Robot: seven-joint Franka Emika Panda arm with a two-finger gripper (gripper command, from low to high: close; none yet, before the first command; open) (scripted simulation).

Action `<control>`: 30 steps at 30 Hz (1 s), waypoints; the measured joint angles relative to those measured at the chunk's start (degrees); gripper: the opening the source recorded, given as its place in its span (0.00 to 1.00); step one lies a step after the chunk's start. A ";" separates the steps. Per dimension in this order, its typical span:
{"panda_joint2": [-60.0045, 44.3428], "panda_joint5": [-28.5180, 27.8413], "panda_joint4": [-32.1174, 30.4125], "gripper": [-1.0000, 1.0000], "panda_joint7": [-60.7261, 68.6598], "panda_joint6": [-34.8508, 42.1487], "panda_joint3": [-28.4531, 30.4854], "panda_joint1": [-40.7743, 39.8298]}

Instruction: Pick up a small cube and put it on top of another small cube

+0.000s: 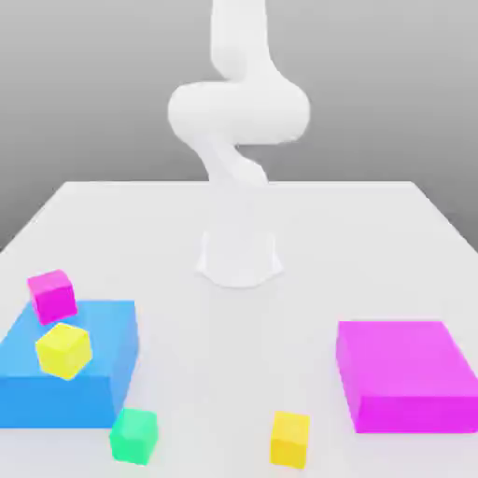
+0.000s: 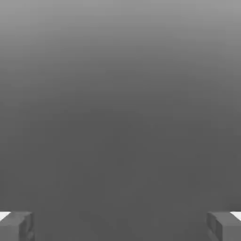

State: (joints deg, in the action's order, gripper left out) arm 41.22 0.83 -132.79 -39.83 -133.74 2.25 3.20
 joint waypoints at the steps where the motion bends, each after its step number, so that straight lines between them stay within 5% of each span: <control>1: -1.98 0.24 -0.44 0.50 2.49 -0.85 1.08 1.50; 21: -38.98 10.87 -8.48 0.50 53.27 -16.38 10.63 17.76; 30: -54.46 7.25 -11.96 0.50 68.99 -24.49 9.24 17.81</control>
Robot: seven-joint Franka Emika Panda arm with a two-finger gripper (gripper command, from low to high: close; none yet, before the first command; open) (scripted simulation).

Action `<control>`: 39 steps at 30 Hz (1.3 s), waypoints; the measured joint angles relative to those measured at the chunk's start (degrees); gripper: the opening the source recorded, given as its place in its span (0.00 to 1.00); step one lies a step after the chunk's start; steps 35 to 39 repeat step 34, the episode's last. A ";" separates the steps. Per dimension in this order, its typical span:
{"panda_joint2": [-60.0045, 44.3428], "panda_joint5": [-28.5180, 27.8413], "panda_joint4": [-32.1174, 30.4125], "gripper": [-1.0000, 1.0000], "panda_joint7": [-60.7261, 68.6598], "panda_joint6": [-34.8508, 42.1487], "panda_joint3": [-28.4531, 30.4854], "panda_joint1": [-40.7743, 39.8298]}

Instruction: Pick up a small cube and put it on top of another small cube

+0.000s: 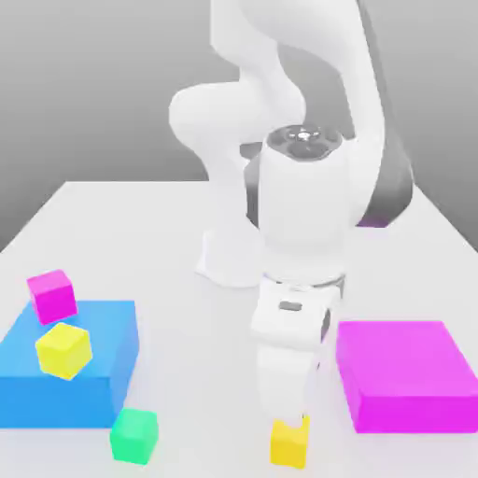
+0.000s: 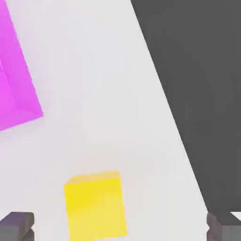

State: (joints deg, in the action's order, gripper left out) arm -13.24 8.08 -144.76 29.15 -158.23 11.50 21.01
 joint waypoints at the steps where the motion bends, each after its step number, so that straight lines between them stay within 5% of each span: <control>1: -1.97 0.41 0.24 0.50 0.90 -1.45 -0.57 -0.41; 4: -8.24 2.67 1.43 0.50 3.15 -6.26 -3.32 -2.60; 5: -10.05 3.41 1.81 0.00 3.74 -7.63 -4.25 -3.37; 12: -10.33 3.48 1.86 0.00 3.82 -7.74 -4.38 -3.48; 17: -1.23 -0.90 -0.13 0.00 0.63 -0.70 -1.05 -1.29; 25: 5.40 -2.45 0.82 0.00 12.05 7.14 9.00 -13.04; 30: -1.65 3.88 1.80 0.00 18.60 1.56 6.96 -17.34; 31: -3.42 5.32 1.97 1.00 19.67 0.09 5.88 -18.21; 39: -3.42 5.32 1.97 1.00 19.67 0.09 5.88 -18.21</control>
